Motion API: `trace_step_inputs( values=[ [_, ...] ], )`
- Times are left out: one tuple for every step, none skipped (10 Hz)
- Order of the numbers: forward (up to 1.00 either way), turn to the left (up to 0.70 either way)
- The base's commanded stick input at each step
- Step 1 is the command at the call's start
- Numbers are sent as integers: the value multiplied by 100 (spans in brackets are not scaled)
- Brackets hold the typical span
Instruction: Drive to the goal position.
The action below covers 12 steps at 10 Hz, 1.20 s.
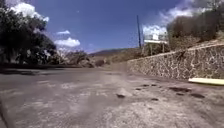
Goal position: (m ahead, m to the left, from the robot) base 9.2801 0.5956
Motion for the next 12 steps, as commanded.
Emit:
trace_step_inputs(
  values=[
    [20,0],
    [23,1],
    [26,28],
    [29,54],
    [28,0],
    [28,0],
    [28,0],
    [27,0],
    [27,0],
    [27,0],
    [21,0],
    [21,0]
  ],
)
